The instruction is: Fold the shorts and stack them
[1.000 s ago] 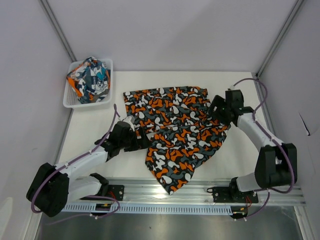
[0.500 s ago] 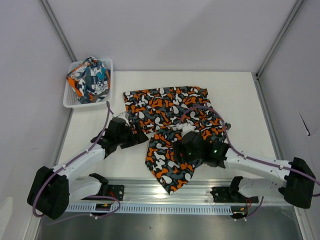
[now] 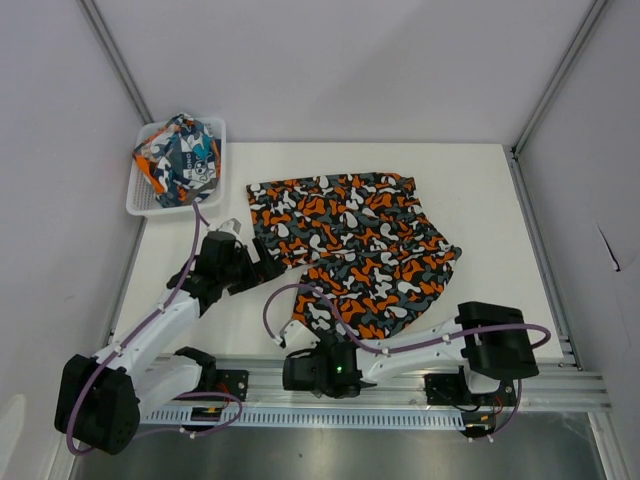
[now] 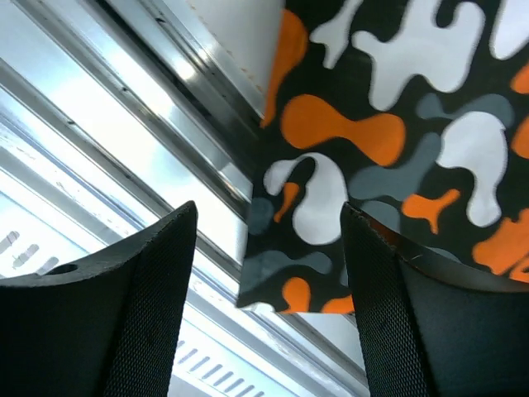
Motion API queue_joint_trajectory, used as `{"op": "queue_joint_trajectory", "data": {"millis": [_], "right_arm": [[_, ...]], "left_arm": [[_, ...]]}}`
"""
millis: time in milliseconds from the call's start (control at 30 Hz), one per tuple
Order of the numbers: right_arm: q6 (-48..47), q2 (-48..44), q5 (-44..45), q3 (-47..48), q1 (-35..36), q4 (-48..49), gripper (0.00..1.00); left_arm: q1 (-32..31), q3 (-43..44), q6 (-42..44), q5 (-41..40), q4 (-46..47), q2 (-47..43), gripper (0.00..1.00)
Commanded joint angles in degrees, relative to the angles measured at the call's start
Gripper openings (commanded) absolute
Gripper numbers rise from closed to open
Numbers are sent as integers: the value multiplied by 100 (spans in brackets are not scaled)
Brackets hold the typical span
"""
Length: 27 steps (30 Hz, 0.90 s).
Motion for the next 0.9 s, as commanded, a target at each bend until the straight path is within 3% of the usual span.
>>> {"op": "queue_joint_trajectory", "data": {"millis": [0, 133, 267, 400, 433, 467, 633, 733, 867], "right_arm": [[185, 267, 416, 362, 100, -258, 71], [246, 504, 564, 485, 127, -467, 67], [387, 785, 889, 757, 135, -890, 53], [589, 1005, 1127, 916, 188, -1285, 46], [624, 1032, 1179, 933, 223, -1390, 41], [659, 1023, 1293, 934, 223, -1400, 27], [870, 489, 1636, 706, 215, -1216, 5], [853, 119, 1541, 399, 31, -804, 0], [826, -705, 1242, -190, -504, -127, 0]], "left_arm": [[103, 165, 156, 141, -81, -147, 99], [103, 95, 139, 229, 7, -129, 99], [103, 77, 139, 229, 50, -147, 99], [103, 7, 130, 256, 85, -155, 99], [112, -2, 121, 264, 103, -164, 99], [103, -19, 104, 273, 147, -173, 99], [103, -292, -98, 501, 436, -217, 99], [24, -432, -291, 572, 656, -243, 98], [-607, -485, -703, 107, 832, -322, 98]]}}
